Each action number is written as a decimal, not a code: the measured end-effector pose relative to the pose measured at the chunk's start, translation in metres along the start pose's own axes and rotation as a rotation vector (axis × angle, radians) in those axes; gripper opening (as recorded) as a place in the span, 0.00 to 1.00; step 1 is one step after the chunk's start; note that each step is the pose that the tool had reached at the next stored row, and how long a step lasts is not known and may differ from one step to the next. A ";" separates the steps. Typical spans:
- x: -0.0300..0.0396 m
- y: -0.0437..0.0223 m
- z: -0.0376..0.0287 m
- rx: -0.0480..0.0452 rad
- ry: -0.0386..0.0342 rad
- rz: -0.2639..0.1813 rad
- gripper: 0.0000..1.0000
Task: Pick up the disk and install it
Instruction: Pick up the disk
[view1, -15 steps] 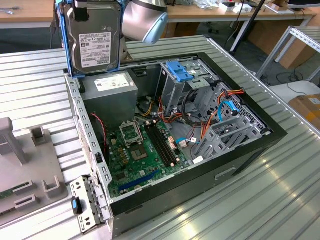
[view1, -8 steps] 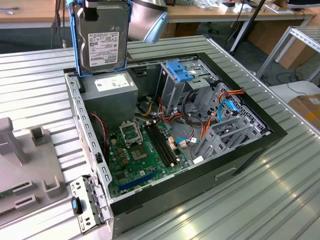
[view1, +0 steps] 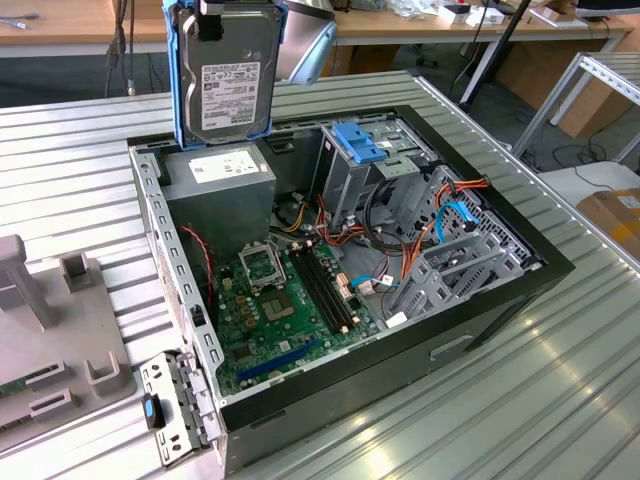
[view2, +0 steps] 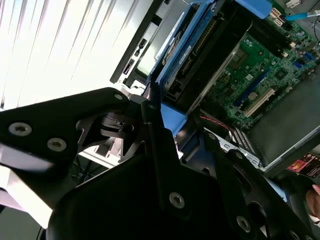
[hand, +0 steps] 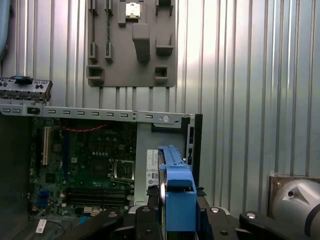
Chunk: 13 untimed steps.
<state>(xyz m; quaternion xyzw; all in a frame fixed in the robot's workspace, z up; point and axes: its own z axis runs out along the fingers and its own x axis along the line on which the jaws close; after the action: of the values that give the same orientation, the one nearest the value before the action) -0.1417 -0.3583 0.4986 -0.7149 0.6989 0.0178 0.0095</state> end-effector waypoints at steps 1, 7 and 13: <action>0.0000 -0.0001 0.0000 0.0000 0.0000 0.000 0.36; 0.0042 -0.0003 -0.0002 -0.0001 0.0001 0.000 0.36; 0.0208 -0.0007 -0.0008 0.0000 0.0000 0.000 0.36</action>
<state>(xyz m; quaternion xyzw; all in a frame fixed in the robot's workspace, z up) -0.1406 -0.3791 0.4986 -0.7150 0.6989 0.0178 0.0096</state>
